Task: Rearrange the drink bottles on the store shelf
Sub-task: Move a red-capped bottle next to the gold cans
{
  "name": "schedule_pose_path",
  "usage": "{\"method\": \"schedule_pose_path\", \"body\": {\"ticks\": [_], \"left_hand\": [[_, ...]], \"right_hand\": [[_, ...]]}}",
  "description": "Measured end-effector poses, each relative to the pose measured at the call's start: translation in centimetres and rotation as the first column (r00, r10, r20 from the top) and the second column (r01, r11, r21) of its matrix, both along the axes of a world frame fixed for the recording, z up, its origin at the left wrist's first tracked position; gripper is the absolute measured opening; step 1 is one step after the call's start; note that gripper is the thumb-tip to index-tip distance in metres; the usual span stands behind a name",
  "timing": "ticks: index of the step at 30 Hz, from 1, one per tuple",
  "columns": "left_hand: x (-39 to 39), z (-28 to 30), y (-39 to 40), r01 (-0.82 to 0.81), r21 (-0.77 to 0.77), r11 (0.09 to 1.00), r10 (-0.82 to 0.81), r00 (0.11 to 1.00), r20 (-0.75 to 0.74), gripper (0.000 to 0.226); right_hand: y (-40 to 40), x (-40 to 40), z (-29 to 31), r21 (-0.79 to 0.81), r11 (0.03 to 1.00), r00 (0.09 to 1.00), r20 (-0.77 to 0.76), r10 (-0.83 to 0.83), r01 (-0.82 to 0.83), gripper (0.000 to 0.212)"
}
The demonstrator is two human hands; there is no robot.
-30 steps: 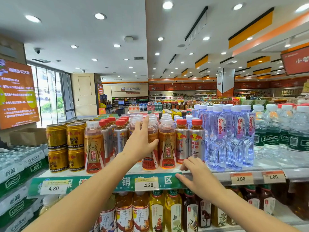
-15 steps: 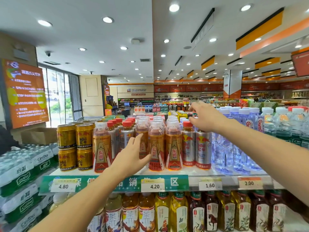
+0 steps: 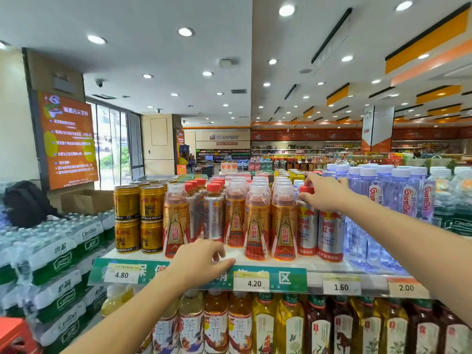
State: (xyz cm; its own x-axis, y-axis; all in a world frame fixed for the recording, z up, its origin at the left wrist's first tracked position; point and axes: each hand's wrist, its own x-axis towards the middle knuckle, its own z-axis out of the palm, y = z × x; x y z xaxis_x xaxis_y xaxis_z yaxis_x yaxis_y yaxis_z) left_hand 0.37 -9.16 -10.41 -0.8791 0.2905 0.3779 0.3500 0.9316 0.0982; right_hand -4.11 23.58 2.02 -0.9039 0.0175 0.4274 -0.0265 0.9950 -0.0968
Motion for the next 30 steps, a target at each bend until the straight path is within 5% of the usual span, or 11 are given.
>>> {"method": "schedule_pose_path", "body": {"ticks": [14, 30], "left_hand": [[-0.1, 0.0, 0.3, 0.0, -0.008, 1.0, 0.0, 1.0, 0.003, 0.046], [-0.4, 0.0, 0.1, 0.024, 0.012, 1.0, -0.024, 0.999, 0.028, 0.046]], "right_hand": [[-0.1, 0.6, -1.1, -0.136, 0.99, 0.967, -0.256, 0.007, -0.044, 0.031], [-0.6, 4.6, 5.4, -0.335, 0.894, 0.849, -0.521, 0.088, -0.298, 0.047]]}}
